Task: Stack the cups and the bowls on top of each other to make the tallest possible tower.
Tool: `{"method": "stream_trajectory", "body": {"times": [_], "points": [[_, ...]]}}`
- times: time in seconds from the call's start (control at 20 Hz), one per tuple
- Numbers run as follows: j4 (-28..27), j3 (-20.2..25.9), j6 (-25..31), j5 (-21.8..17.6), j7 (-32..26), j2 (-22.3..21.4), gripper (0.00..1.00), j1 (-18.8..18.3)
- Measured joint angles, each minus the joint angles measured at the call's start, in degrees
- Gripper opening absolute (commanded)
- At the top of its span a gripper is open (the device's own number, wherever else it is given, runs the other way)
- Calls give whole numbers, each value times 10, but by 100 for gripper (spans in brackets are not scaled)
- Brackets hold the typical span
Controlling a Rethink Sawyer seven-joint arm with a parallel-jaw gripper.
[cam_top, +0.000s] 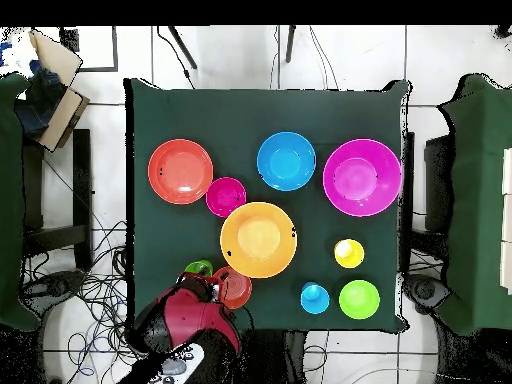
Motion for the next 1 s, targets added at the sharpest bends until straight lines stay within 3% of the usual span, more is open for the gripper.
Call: {"method": "stream_trajectory", "body": {"times": [0.4,1.0], "points": [[-15,-4,0,3,0,25,100,22],[-30,-7,0,3,0,61,100,27]]}}
